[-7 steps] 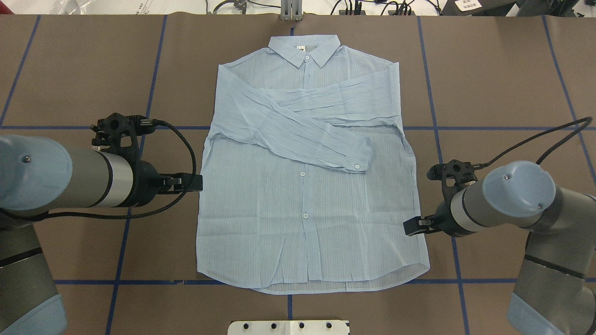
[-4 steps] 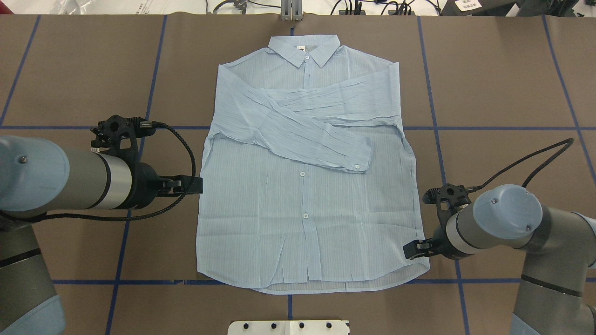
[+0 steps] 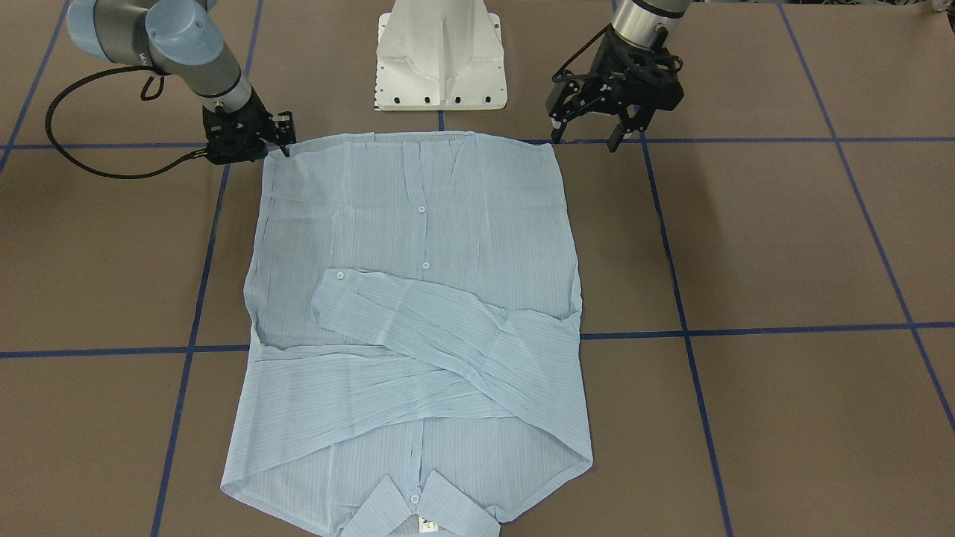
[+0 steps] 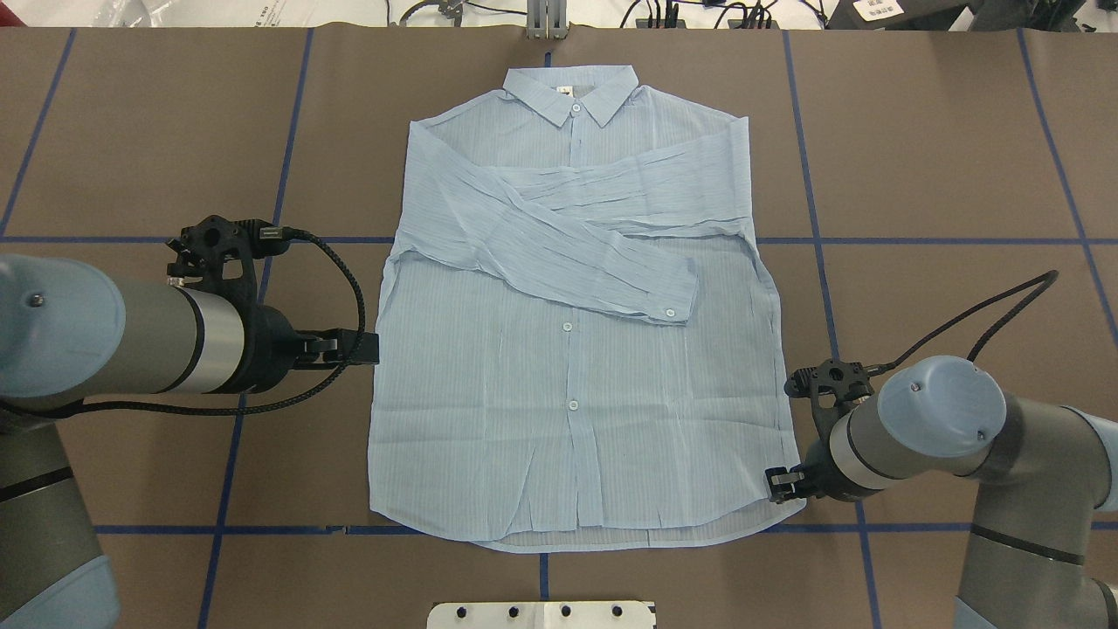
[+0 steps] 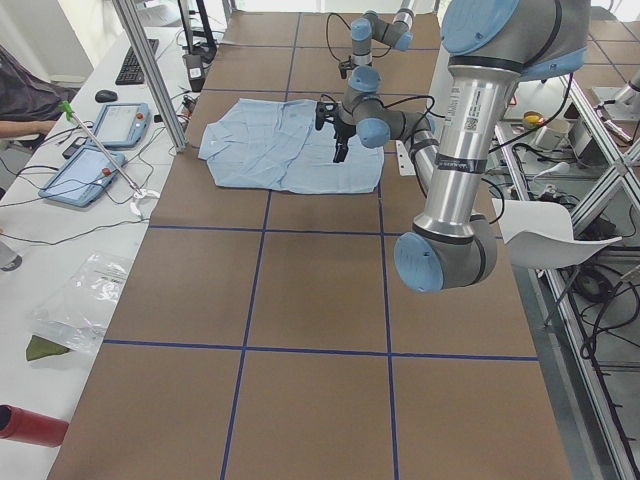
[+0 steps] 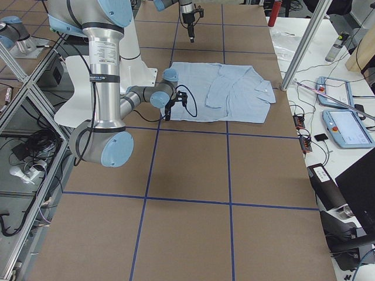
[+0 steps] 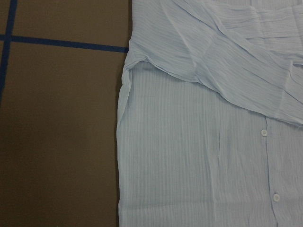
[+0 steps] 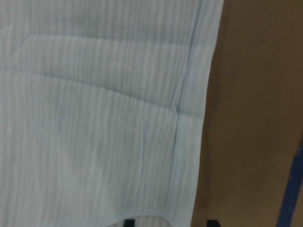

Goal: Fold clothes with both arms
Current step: 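Lower both grippers to the hem corners and grasp the hem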

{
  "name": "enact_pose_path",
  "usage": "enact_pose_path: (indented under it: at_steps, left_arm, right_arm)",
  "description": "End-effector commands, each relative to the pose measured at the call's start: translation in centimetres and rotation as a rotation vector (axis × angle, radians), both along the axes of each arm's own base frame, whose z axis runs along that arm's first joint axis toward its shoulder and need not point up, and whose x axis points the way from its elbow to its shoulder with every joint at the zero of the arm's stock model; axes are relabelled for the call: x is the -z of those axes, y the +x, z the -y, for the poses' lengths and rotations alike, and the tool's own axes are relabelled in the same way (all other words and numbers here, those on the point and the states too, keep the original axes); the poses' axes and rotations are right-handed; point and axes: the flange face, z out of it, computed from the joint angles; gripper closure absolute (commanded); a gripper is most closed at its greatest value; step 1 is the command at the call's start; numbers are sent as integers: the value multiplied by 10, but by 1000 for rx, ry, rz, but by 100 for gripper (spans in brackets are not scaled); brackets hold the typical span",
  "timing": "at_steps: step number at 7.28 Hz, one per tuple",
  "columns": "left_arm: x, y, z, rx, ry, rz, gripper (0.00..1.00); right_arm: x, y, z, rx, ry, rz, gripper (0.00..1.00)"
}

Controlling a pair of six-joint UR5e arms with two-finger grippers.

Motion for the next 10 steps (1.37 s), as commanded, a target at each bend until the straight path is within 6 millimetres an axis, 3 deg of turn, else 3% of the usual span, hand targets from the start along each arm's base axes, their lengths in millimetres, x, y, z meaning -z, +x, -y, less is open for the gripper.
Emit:
enact_pose_path:
  at_steps: [1, 5, 6, 10]
  left_arm:
    - [0, 0, 0, 1, -1, 0, 0]
    - [0, 0, 0, 1, -1, 0, 0]
    - [1, -1, 0, 1, 0, -2, 0]
    - [0, -1, 0, 4, -4, 1, 0]
  right_arm:
    - [-1, -1, 0, 2, -4, -2, 45]
    - [-12, -1, 0, 1, -13, -26, 45]
    - [-12, 0, 0, 2, -15, -27, 51]
    - [-7, 1, -1, 9, -24, -16, 100]
